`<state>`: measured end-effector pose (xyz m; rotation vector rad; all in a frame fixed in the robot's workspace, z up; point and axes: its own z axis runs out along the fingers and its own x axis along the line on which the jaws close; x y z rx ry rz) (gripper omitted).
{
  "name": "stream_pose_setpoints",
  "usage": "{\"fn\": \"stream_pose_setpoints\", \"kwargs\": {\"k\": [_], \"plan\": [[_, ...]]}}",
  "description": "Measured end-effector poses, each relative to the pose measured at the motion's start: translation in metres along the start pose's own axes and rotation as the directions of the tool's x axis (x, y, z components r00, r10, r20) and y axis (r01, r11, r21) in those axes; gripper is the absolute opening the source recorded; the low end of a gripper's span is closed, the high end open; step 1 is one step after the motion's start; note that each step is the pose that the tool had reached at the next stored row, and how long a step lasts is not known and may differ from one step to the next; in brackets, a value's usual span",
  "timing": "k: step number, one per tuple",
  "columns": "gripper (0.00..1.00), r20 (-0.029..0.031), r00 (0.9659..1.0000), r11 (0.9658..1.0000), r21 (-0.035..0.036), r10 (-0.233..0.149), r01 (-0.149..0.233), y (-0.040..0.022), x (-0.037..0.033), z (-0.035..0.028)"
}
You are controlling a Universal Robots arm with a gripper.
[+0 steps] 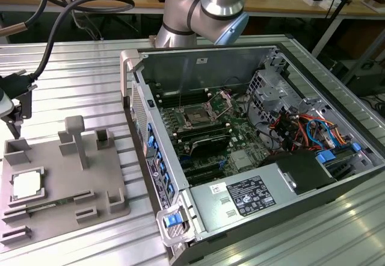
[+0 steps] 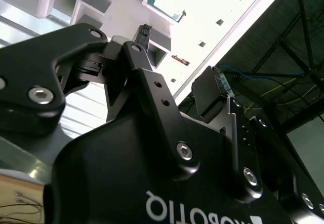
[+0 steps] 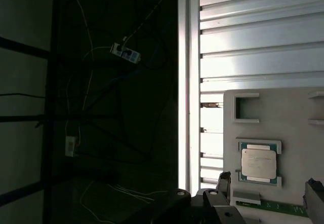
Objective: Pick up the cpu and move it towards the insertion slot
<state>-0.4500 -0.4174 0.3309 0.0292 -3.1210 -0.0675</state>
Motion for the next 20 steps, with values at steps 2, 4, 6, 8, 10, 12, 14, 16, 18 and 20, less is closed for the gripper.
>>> {"fn": "stream_pose_setpoints", "kwargs": {"k": [2, 4, 6, 8, 10, 12, 14, 16, 18, 20], "plan": [[0.62, 0.0001, 1.0, 1.0, 0.0, 0.0, 0.0, 0.0, 0.0, 0.001], [0.62, 0.0001, 1.0, 1.0, 0.0, 0.0, 0.0, -0.0001, 0.0, 0.0019], [0.62, 0.0001, 1.0, 1.0, 0.0, 0.0, 0.0, -0.0001, -0.0001, 0.0029], [0.62, 0.0001, 1.0, 1.0, -0.0001, 0.0, 0.0, -0.0002, -0.0001, 0.0039], [0.62, 0.0, 1.0, 1.0, 0.0, 0.0, 0.0, -0.0002, -0.0001, 0.0046], [0.62, 0.0001, 1.0, 1.0, 0.0, 0.0, 0.0, -0.0003, -0.0001, 0.0057], [0.62, 0.0, 1.0, 1.0, 0.0, 0.0, 0.0, -0.0003, -0.0001, 0.0066], [0.62, 0.0, 1.0, 1.0, 0.0, 0.0, 0.0, -0.0003, -0.0002, 0.0077], [0.62, 0.0001, 1.0, 1.0, -0.0001, 0.0, 0.0, -0.0004, -0.0002, 0.009], [0.62, 0.0, 1.0, 1.0, 0.0, 0.0, 0.0, -0.0004, -0.0002, 0.0097]]}}
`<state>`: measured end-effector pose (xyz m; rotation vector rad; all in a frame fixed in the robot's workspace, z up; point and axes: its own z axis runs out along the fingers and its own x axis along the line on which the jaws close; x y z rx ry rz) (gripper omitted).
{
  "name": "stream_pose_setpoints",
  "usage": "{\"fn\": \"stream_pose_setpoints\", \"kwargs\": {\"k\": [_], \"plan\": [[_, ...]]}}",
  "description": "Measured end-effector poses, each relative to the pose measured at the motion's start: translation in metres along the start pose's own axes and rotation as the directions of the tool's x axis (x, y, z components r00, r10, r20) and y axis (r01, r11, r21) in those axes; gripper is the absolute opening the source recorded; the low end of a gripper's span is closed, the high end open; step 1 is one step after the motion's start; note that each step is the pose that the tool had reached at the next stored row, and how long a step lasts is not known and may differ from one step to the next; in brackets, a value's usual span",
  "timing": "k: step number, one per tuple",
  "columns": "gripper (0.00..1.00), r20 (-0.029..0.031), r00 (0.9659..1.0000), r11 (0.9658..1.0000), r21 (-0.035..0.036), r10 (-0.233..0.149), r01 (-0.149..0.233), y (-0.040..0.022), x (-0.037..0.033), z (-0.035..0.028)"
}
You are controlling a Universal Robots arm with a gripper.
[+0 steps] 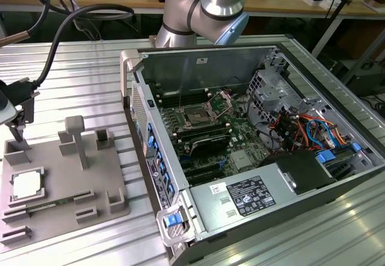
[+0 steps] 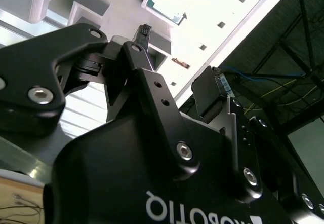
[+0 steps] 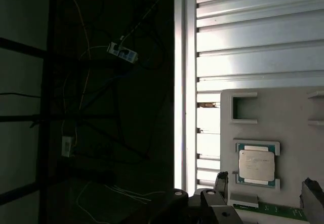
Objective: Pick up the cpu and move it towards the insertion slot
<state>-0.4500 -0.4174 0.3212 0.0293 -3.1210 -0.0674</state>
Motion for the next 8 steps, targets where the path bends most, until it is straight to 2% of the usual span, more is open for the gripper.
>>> {"fn": "stream_pose_setpoints", "kwargs": {"k": [8], "plan": [[0.62, 0.0001, 1.0, 1.0, -0.0001, 0.0, 0.0, -0.0001, -0.0001, 0.003]]}}
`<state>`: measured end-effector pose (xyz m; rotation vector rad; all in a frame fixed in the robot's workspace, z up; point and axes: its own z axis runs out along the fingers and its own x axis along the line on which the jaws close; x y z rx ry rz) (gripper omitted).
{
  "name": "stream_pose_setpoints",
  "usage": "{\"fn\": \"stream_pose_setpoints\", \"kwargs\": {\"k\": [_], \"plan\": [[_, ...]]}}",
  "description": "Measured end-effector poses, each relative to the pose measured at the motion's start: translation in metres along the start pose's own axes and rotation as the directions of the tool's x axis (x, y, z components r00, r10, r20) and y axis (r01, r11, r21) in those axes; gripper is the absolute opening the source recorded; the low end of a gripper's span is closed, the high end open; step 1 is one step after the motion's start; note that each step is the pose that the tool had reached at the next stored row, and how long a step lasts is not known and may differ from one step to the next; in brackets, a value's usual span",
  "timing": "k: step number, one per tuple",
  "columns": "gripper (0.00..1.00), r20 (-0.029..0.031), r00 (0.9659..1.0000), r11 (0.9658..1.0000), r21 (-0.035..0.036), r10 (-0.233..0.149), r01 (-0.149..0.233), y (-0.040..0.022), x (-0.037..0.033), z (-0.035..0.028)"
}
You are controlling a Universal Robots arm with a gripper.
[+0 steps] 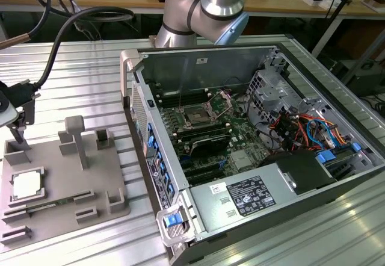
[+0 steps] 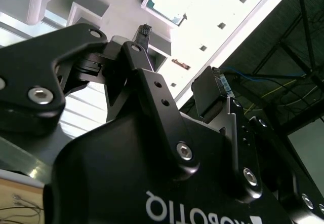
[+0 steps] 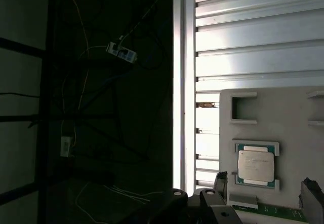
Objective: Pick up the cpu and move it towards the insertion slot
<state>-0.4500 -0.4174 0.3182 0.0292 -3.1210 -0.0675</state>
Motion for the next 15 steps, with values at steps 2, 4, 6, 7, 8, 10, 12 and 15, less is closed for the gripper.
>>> {"fn": "stream_pose_setpoints", "kwargs": {"k": [2, 4, 6, 7, 8, 10, 12, 15], "plan": [[0.62, -0.0001, 1.0, 1.0, 0.0, 0.0, 0.0, 0.0, 0.0, 0.0006], [0.62, -0.0001, 1.0, 1.0, 0.0, 0.0, 0.0, -0.0001, 0.0, 0.0013], [0.62, 0.0, 1.0, 1.0, 0.0, 0.0, 0.0, -0.0001, 0.0, 0.0022], [0.62, 0.0, 1.0, 1.0, 0.0, 0.0, 0.0, -0.0001, 0.0, 0.0029], [0.62, 0.0, 1.0, 1.0, 0.0, 0.0, 0.0, -0.0002, 0.0, 0.0035], [0.62, -0.0001, 1.0, 1.0, 0.0, 0.0, 0.0, -0.0002, -0.0001, 0.0042], [0.62, 0.0, 1.0, 1.0, 0.0, 0.0, 0.0, -0.0002, -0.0001, 0.0052], [0.62, -0.0001, 1.0, 1.0, 0.0001, 0.0, 0.0, -0.0003, -0.0001, 0.006]]}}
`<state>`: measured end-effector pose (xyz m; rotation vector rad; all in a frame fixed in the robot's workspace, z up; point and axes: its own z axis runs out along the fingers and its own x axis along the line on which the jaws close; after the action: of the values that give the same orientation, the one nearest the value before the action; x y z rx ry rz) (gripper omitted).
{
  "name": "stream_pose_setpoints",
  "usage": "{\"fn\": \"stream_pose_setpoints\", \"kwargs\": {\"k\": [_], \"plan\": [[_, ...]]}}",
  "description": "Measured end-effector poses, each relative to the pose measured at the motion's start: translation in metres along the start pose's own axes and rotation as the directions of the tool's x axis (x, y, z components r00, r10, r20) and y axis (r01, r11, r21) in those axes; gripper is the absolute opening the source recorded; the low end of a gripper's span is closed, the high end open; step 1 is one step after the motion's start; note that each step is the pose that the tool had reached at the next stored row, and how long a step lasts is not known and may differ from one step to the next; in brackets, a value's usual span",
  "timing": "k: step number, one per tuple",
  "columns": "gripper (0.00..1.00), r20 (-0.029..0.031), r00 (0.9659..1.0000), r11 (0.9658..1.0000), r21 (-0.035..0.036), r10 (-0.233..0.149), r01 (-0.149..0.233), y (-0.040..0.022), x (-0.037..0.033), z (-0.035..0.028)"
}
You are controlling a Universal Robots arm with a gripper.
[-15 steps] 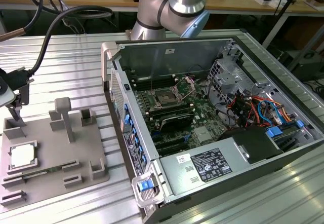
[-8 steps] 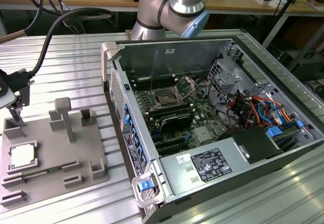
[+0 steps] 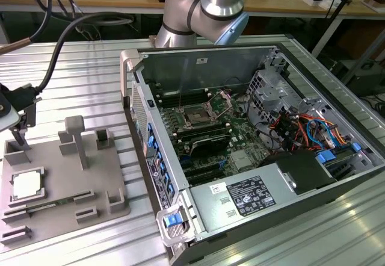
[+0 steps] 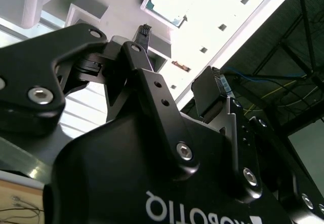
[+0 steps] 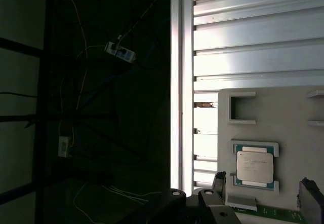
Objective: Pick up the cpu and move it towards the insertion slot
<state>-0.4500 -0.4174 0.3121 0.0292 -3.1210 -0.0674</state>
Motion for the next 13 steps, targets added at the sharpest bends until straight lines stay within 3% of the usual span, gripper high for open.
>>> {"fn": "stream_pose_setpoints", "kwargs": {"k": [13], "plan": [[0.62, 0.0003, 1.0, 1.0, -0.0002, 0.0, 0.0, -0.0001, -0.0001, 0.0021]]}}
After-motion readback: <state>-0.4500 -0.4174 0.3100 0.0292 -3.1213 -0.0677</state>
